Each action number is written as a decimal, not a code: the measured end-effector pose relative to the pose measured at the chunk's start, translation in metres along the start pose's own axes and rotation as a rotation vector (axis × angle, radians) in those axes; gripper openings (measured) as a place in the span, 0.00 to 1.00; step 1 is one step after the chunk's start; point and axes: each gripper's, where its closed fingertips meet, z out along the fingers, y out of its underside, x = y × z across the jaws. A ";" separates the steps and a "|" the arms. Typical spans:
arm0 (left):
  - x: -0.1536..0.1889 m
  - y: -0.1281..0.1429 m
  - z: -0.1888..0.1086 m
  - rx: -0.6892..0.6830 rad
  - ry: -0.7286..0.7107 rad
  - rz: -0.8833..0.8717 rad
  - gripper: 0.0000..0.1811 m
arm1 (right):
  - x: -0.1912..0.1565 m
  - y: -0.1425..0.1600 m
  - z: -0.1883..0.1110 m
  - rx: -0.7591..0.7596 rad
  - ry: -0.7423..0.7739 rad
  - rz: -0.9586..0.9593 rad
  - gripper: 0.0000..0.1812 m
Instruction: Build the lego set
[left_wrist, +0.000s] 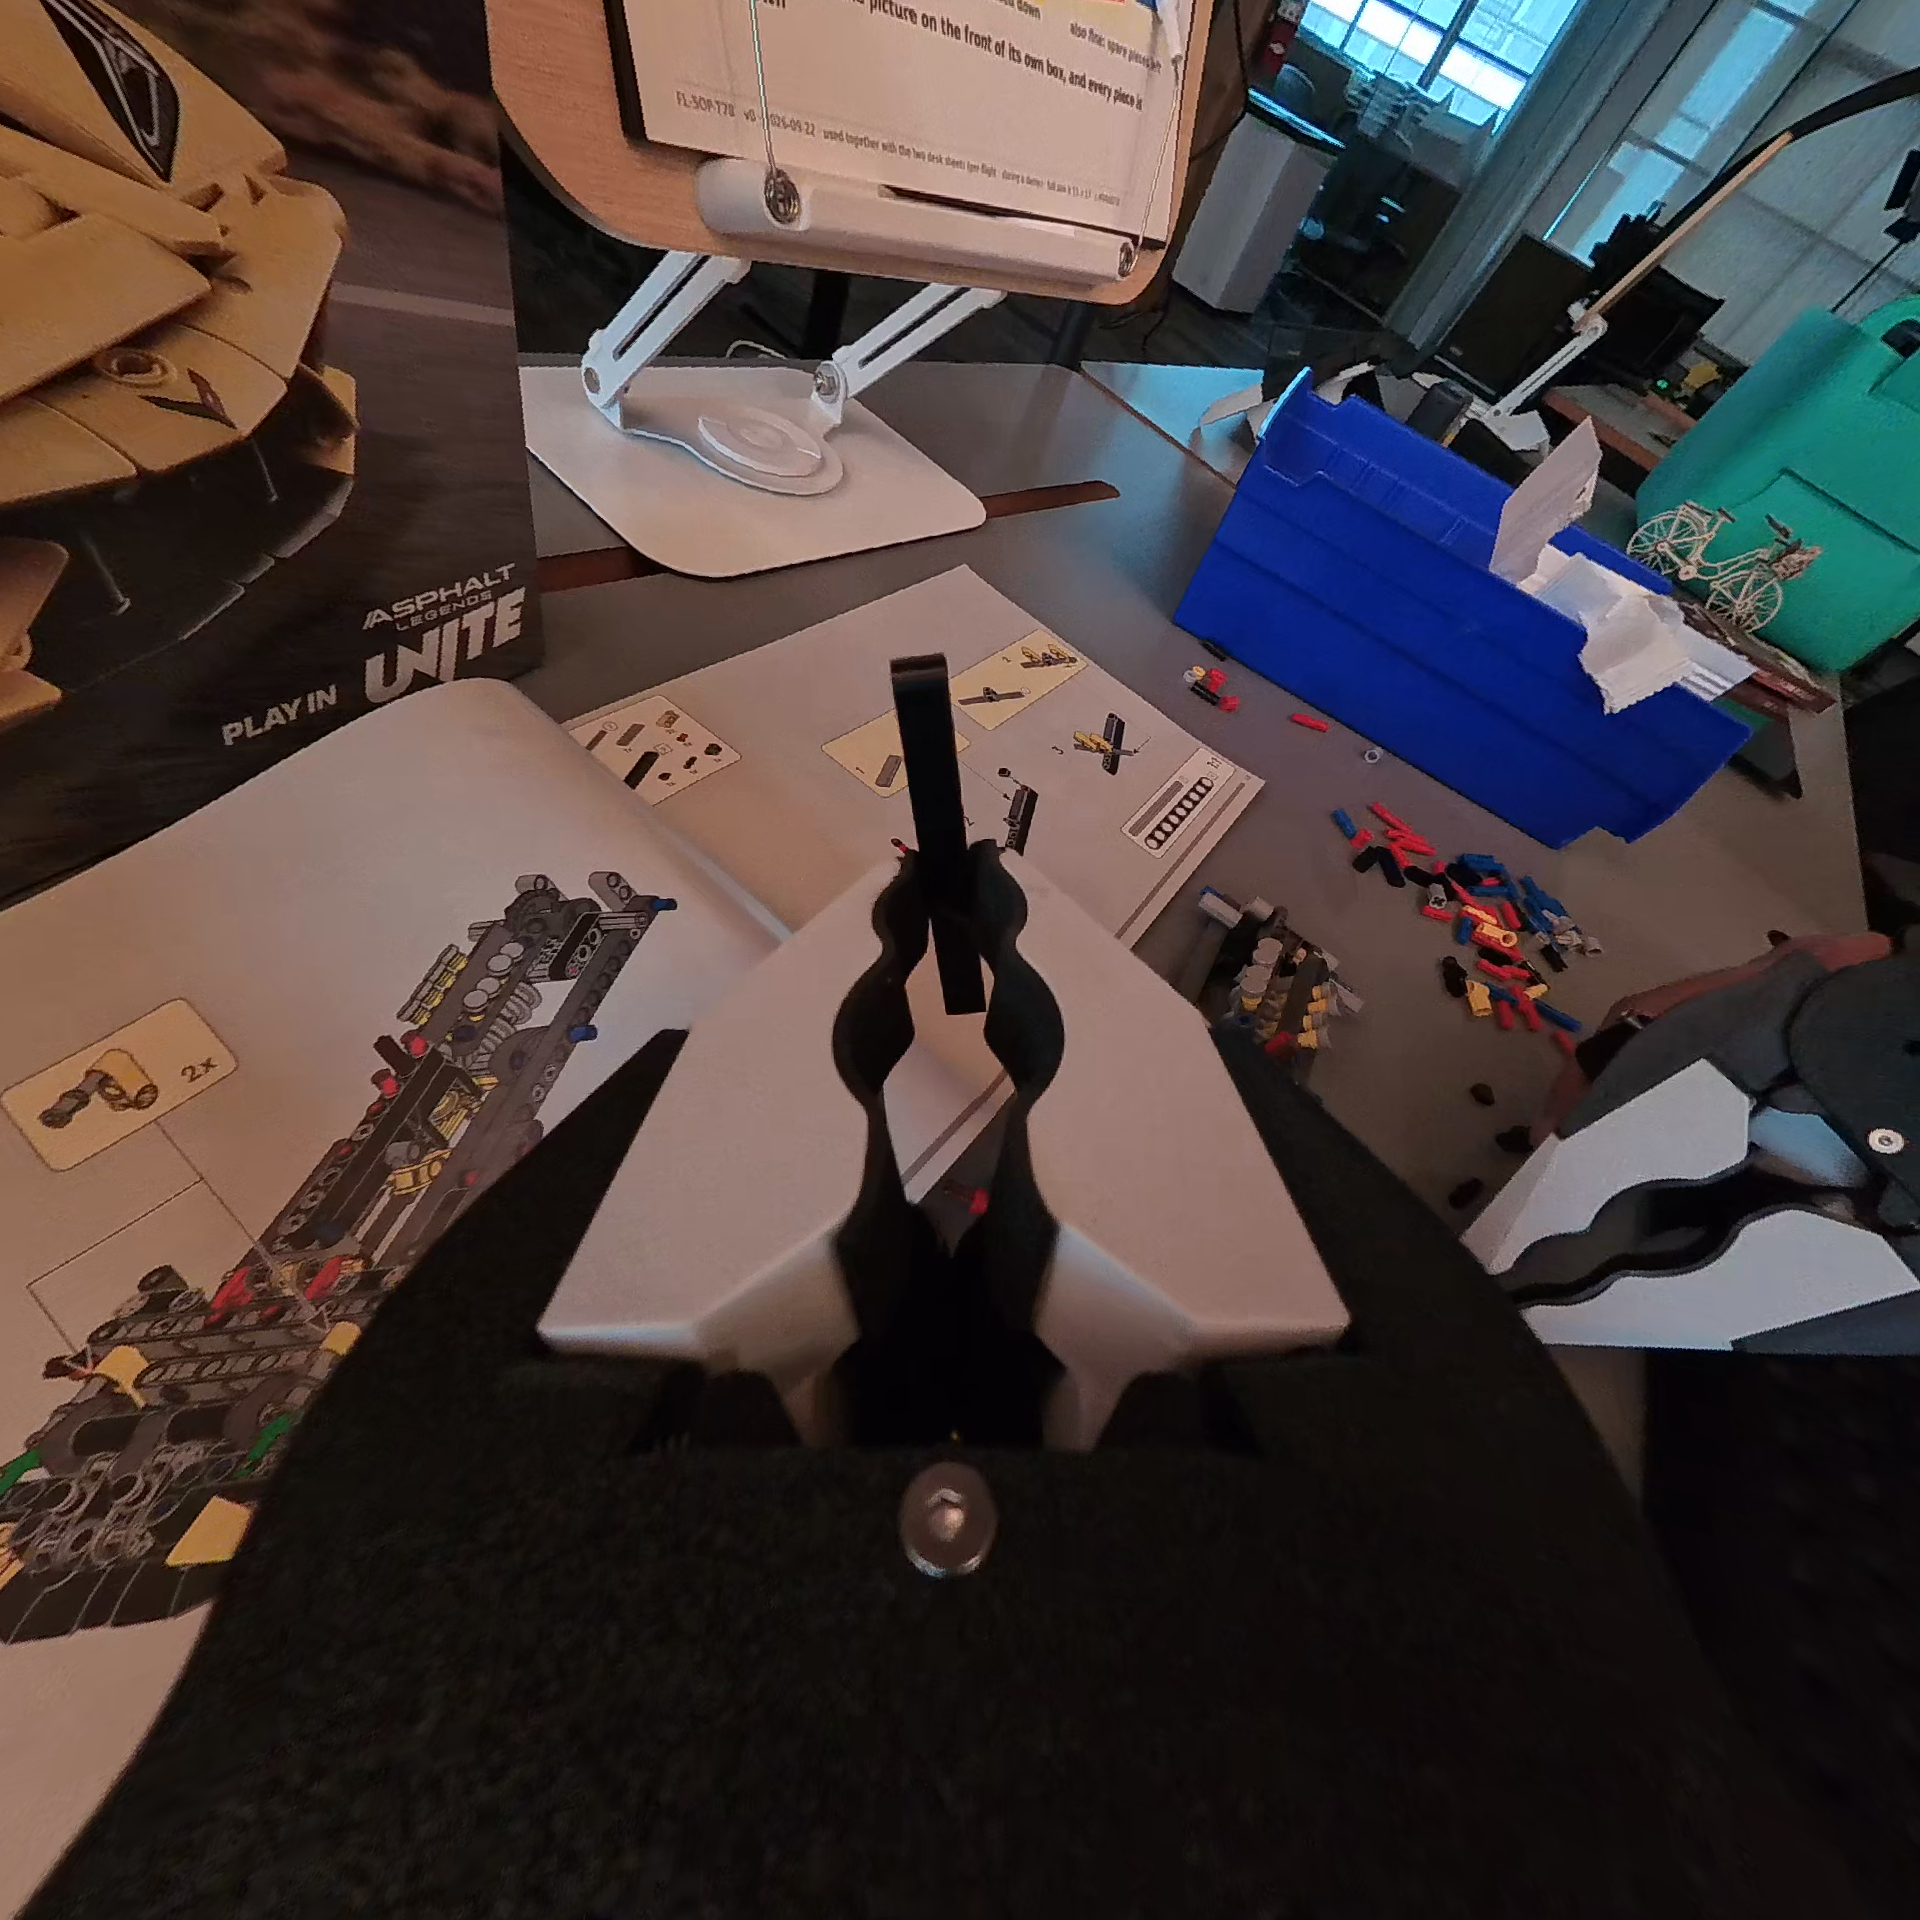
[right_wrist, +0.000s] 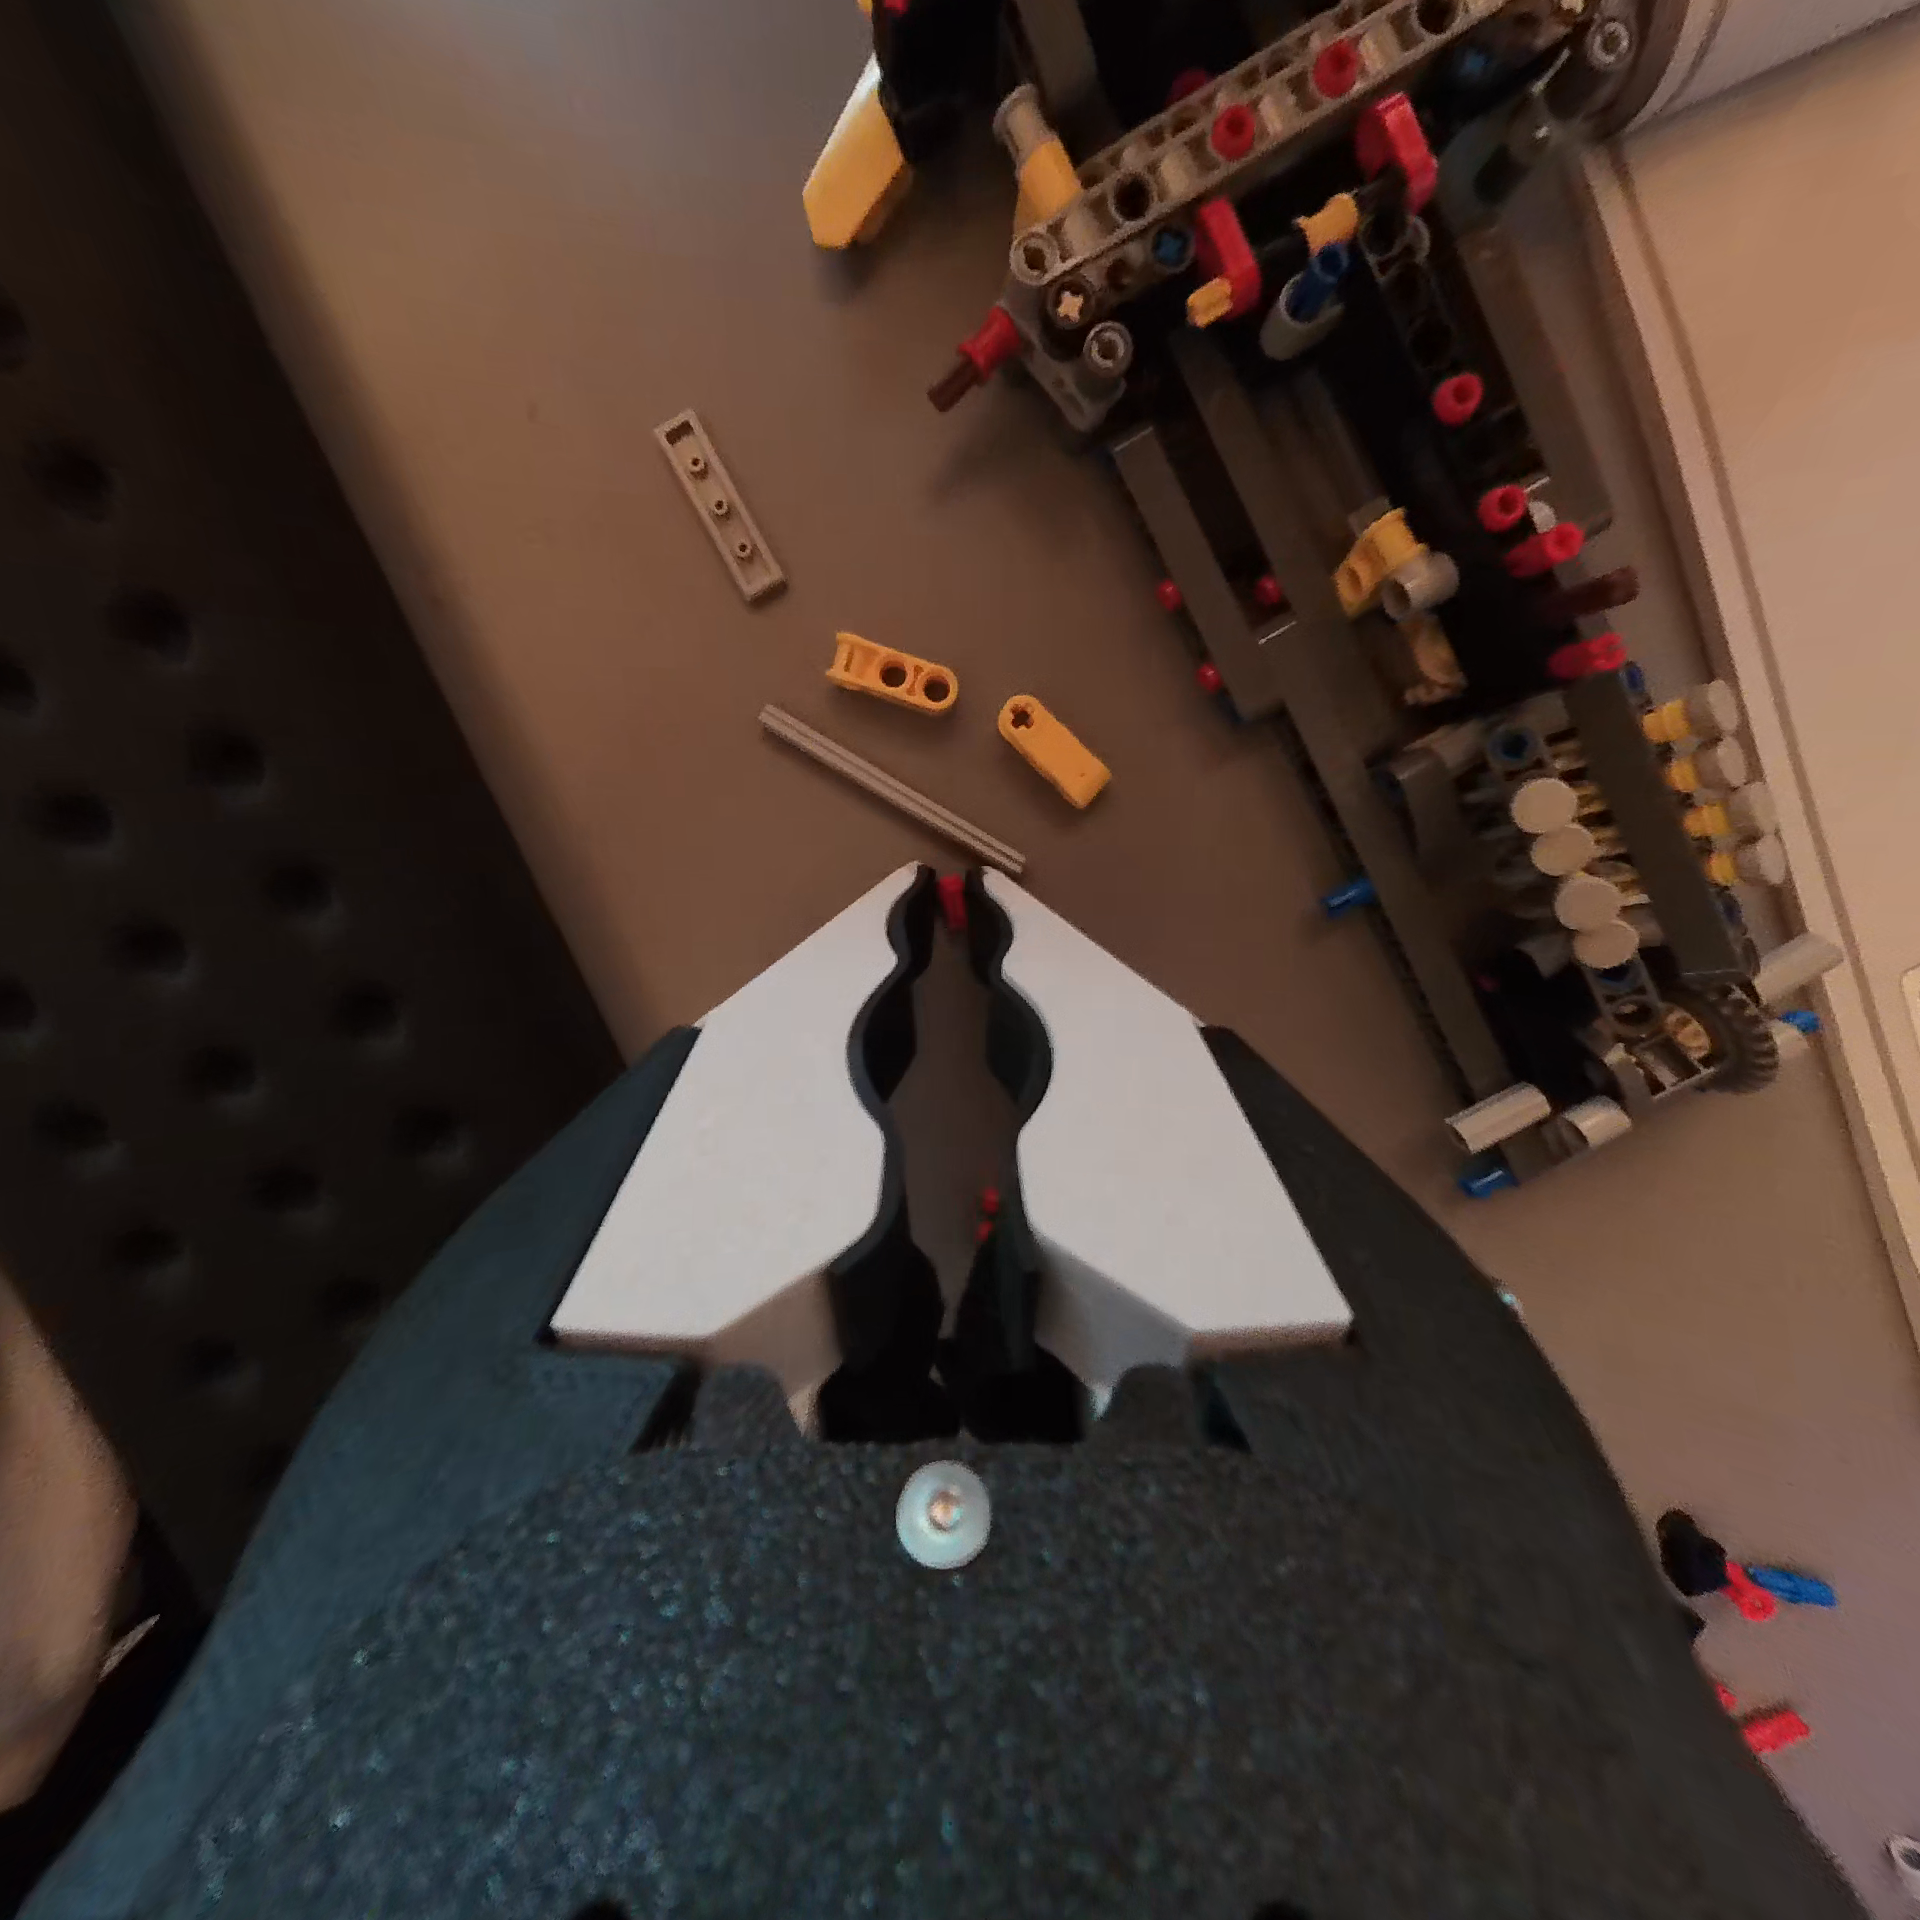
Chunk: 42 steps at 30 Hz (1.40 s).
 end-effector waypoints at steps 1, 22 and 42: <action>0.000 0.000 0.000 -0.001 0.002 0.000 0.03 | 0.000 0.000 0.000 -0.003 -0.002 0.002 0.03; 0.173 0.023 -0.017 -0.090 0.679 -0.225 0.03 | 0.020 -0.075 -0.159 1.243 -0.325 0.525 0.02; 0.197 0.028 -0.021 0.065 0.442 -0.239 0.04 | 0.026 -0.083 -0.141 1.318 -0.273 0.674 0.02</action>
